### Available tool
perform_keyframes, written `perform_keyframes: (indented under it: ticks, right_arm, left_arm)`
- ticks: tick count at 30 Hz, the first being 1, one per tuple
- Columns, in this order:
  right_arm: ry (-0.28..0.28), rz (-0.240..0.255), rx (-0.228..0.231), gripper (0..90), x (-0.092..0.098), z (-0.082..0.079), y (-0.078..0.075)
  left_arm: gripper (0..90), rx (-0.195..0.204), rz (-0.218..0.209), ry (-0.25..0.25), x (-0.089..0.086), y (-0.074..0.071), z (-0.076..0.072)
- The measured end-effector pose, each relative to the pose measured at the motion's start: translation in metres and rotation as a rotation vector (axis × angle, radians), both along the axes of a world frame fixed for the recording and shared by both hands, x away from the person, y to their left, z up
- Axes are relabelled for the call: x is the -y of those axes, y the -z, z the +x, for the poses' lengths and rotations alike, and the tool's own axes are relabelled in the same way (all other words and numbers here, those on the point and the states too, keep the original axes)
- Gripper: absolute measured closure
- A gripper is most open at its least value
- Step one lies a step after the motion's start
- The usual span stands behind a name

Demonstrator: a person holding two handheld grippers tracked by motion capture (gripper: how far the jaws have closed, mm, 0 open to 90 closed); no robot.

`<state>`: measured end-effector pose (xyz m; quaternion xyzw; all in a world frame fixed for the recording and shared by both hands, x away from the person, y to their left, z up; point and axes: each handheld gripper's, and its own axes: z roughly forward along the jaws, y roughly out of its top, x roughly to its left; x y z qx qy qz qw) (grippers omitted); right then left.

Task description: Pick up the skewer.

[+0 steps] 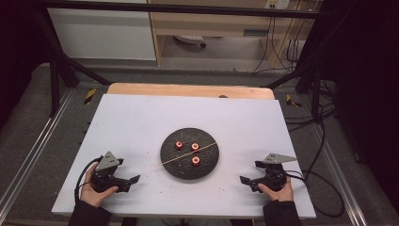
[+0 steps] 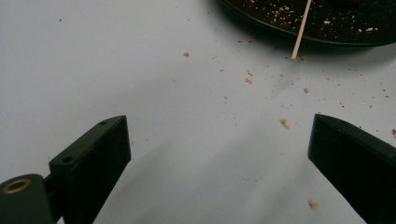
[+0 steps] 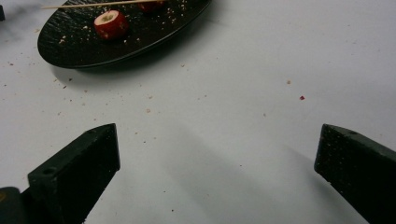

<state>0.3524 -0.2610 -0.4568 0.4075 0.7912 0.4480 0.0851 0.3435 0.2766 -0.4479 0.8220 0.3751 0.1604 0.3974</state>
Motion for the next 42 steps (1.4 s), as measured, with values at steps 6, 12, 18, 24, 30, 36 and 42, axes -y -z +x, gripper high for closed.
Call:
perform_keyframes:
  ticks: [6,12,18,24,30,36,42]
  right_arm:
    - [-0.003,-0.008,0.000,1.0,0.000,0.000,0.001]
    - [-0.003,-0.011,-0.001,1.0,-0.001,0.000,0.001]
    - [0.002,-0.006,0.000,1.0,0.000,0.000,0.000]
    - [0.001,-0.006,-0.001,0.9,-0.001,0.000,0.000]
    - [-0.002,-0.003,0.004,0.8,0.001,0.000,-0.001]
    - [-0.004,-0.011,0.006,0.7,0.000,0.000,-0.002]
    - [-0.005,-0.014,0.008,0.9,0.000,0.000,-0.002]
  left_arm:
    - [5.8,0.002,0.000,0.004,0.003,-0.001,0.000]
    - [5.9,0.004,0.002,0.006,0.006,-0.003,-0.001]
    - [5.9,0.003,0.008,0.015,0.011,-0.006,0.000]
    - [5.9,0.000,0.014,0.022,0.018,-0.008,0.001]
    - [5.8,0.003,0.022,0.027,0.023,-0.011,0.001]
    - [5.8,0.002,0.032,0.038,0.029,-0.015,0.004]
    - [5.8,0.005,0.043,0.052,0.038,-0.021,0.007]
